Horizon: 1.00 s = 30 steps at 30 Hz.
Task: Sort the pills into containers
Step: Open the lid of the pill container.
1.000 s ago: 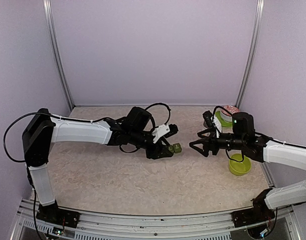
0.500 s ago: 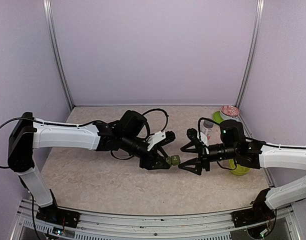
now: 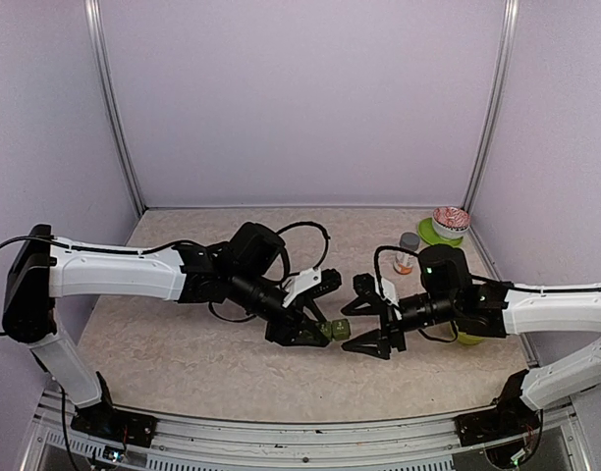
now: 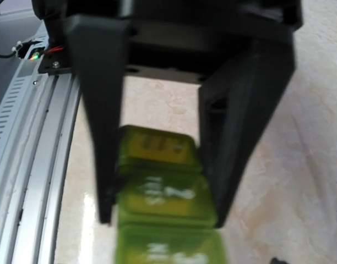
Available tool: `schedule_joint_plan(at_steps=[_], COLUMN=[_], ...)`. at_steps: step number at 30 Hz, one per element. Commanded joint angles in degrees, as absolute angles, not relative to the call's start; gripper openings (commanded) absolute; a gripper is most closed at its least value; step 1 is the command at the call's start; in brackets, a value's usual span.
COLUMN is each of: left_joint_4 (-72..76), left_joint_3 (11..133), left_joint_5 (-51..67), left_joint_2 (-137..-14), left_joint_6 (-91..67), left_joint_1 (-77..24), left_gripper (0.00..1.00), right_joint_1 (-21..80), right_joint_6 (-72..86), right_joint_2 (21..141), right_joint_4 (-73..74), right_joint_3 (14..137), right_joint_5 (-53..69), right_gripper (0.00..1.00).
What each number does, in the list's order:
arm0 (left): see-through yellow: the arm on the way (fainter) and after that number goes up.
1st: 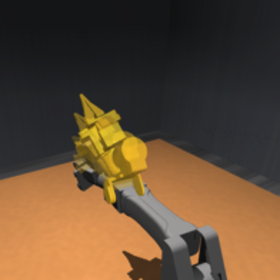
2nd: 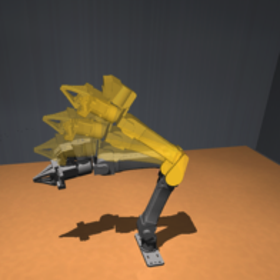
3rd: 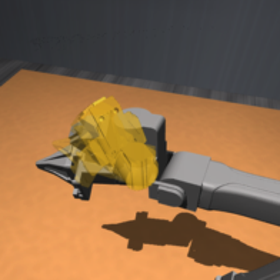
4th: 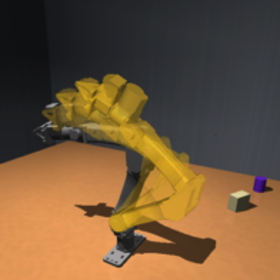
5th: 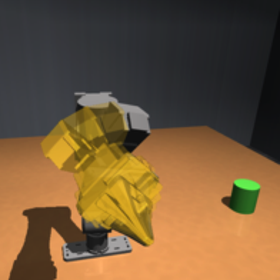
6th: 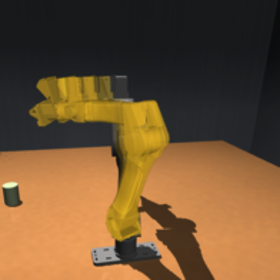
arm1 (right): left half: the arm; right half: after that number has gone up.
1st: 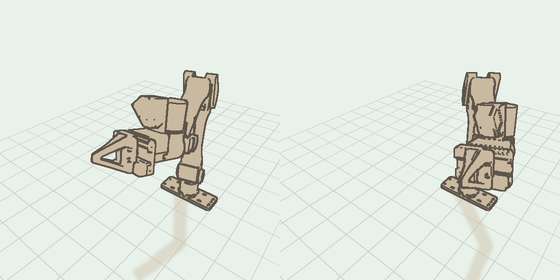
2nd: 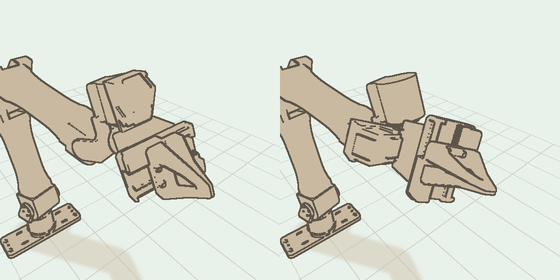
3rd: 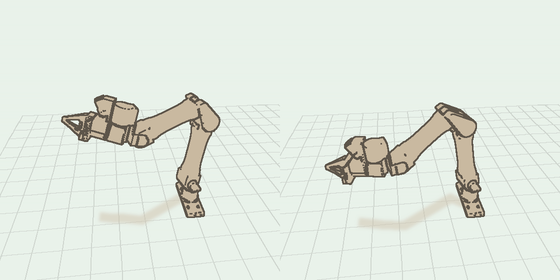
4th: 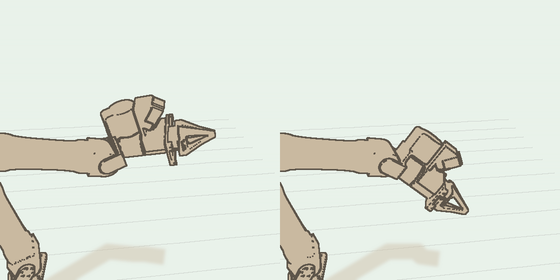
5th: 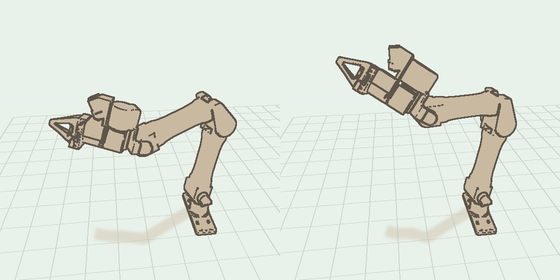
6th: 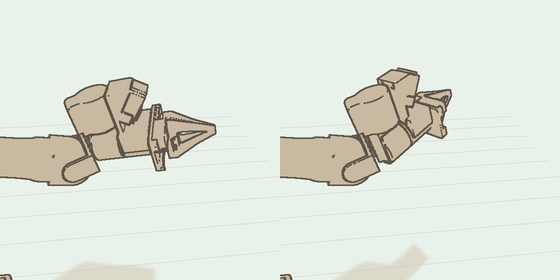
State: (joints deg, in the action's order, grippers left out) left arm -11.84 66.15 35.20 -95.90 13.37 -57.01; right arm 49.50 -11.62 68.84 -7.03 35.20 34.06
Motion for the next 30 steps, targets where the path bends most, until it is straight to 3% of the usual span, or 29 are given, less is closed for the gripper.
schedule_joint_plan(at_steps=[1, 20, 30], left_joint_4=[-13.07, -13.36, -13.50], left_joint_3=[65.70, 65.60, 65.56], left_joint_5=[34.04, 32.66, 32.86], left_joint_2=[-95.25, -95.47, -95.40], left_joint_6=[14.26, 14.93, 15.05], left_joint_1=[-58.03, -58.53, -58.53], left_gripper=[0.15, 0.14, 0.14], right_joint_1=[50.35, 51.16, 51.24], right_joint_6=[-12.57, -14.07, -14.25], right_joint_2=[70.07, 70.55, 70.83], right_joint_4=[-7.49, -6.13, -5.99], right_joint_3=[36.74, 36.85, 36.89], right_joint_5=[34.08, 34.09, 34.34], right_gripper=[0.76, 0.62, 0.50])
